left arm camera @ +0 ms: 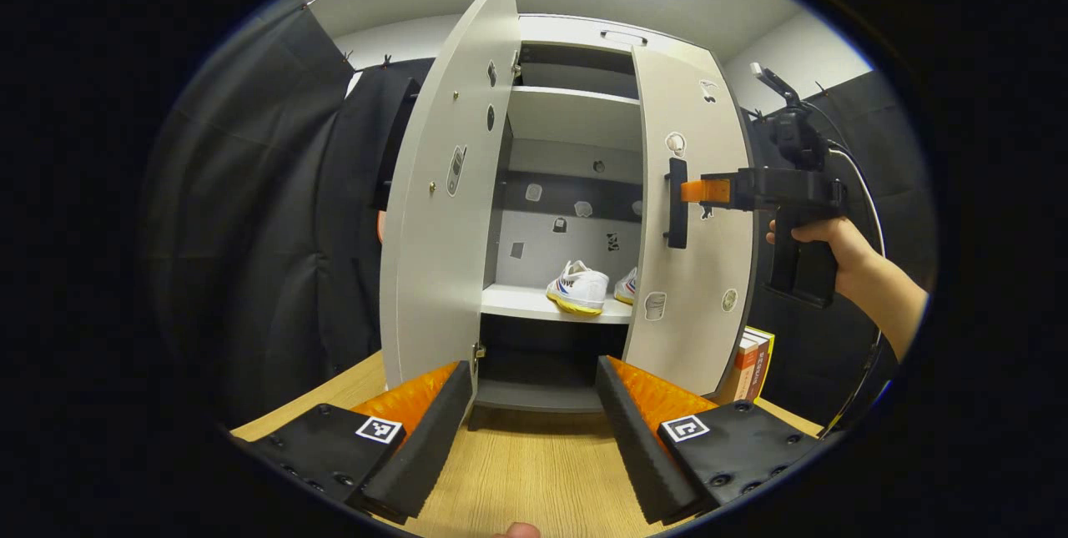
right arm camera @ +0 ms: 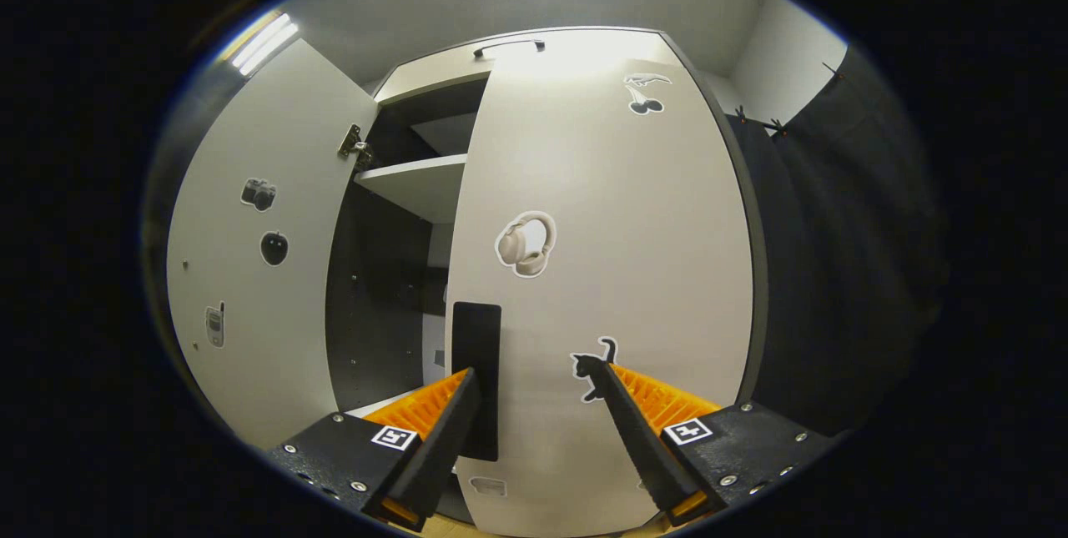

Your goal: Grab one shoe with the right hand and put it into the shoe cabinet, grab the other shoe with the left hand and put it into the shoe cabinet; then close the right door with the right hand and the left door with the left hand.

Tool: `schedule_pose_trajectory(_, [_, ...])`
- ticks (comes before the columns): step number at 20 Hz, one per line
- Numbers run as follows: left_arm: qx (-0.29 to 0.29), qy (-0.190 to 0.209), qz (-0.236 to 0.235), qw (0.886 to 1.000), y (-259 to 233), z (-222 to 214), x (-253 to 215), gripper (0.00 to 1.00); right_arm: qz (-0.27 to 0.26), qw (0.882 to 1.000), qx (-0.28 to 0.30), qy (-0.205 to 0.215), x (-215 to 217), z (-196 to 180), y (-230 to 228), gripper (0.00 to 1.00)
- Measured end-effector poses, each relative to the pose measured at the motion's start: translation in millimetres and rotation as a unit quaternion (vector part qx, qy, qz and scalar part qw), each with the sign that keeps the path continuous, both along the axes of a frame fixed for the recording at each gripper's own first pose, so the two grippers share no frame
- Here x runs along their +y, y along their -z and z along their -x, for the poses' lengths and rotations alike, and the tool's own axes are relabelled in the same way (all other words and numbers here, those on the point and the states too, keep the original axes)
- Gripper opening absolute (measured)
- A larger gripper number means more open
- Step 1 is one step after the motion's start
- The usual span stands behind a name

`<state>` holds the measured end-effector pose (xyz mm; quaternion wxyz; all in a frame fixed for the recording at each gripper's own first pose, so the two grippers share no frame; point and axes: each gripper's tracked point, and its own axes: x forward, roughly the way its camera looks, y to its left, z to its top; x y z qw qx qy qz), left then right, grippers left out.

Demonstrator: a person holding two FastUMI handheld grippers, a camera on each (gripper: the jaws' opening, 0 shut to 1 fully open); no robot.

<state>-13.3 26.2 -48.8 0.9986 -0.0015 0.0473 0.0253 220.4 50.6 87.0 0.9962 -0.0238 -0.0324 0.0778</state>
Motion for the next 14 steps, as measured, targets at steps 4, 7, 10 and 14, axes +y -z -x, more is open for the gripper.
schedule_pose_trajectory(4, [-0.006, 0.005, -0.001, 1.000, -6.8, -0.5, -3.5, 0.97, -0.003, 1.000, -0.010, -0.001, -6.4, 32.2, -11.6, 0.92])
schedule_pose_trajectory(7, [-0.010, 0.010, -0.004, 1.000, -11.8, -2.5, -8.9, 0.99, 0.001, 1.000, -0.013, 0.000, -13.6, 69.5, -9.1, 0.92])
schedule_pose_trajectory(10, [-0.012, 0.014, 0.002, 1.000, -14.4, -5.0, -14.2, 0.97, 0.000, 1.000, -0.003, 0.012, -24.3, 110.1, 12.9, 0.92])
schedule_pose_trajectory(14, [-0.015, 0.021, 0.005, 1.000, -18.8, -8.3, -21.4, 0.97, -0.010, 0.999, 0.017, 0.032, -39.2, 164.1, 61.0, 0.92])
